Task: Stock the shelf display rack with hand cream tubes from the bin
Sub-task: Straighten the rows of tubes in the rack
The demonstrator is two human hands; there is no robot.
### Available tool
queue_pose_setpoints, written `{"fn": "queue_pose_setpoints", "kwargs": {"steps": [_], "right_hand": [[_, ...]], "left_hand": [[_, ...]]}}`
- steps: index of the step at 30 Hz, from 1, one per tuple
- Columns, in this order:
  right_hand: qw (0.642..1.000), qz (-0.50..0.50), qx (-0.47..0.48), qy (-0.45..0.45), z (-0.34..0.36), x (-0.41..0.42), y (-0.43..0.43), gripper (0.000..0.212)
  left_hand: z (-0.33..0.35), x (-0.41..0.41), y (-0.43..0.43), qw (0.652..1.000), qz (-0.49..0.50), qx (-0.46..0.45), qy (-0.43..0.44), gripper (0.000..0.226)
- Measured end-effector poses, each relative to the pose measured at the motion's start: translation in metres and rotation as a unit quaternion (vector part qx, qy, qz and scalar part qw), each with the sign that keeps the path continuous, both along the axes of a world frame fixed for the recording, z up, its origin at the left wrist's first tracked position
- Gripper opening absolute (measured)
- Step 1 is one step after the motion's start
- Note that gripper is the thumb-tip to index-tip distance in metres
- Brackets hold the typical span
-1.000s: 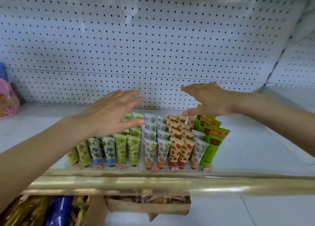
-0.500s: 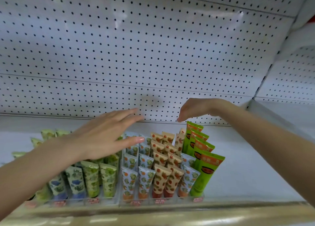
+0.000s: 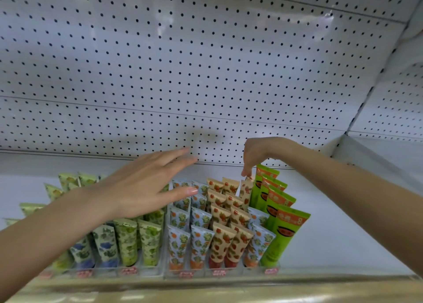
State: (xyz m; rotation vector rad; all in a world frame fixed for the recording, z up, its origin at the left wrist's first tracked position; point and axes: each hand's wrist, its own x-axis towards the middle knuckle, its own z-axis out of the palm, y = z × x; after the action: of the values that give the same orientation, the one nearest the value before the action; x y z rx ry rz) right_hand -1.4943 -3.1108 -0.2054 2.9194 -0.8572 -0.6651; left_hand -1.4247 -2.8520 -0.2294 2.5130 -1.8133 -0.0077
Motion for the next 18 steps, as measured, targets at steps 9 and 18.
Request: {"fn": "queue_pose_setpoints", "kwargs": {"steps": [9,18], "right_hand": [[0.997,0.002,-0.05,0.051,-0.005,0.007,0.006,0.039],[0.992,-0.003,-0.075,0.104,-0.005,0.01,0.016,0.061]], "left_hand": [[0.0,0.003,0.004,1.0,-0.003,-0.003,0.005,0.078],[-0.003,0.009,0.011,1.0,-0.012,-0.022,-0.004,0.081]]}}
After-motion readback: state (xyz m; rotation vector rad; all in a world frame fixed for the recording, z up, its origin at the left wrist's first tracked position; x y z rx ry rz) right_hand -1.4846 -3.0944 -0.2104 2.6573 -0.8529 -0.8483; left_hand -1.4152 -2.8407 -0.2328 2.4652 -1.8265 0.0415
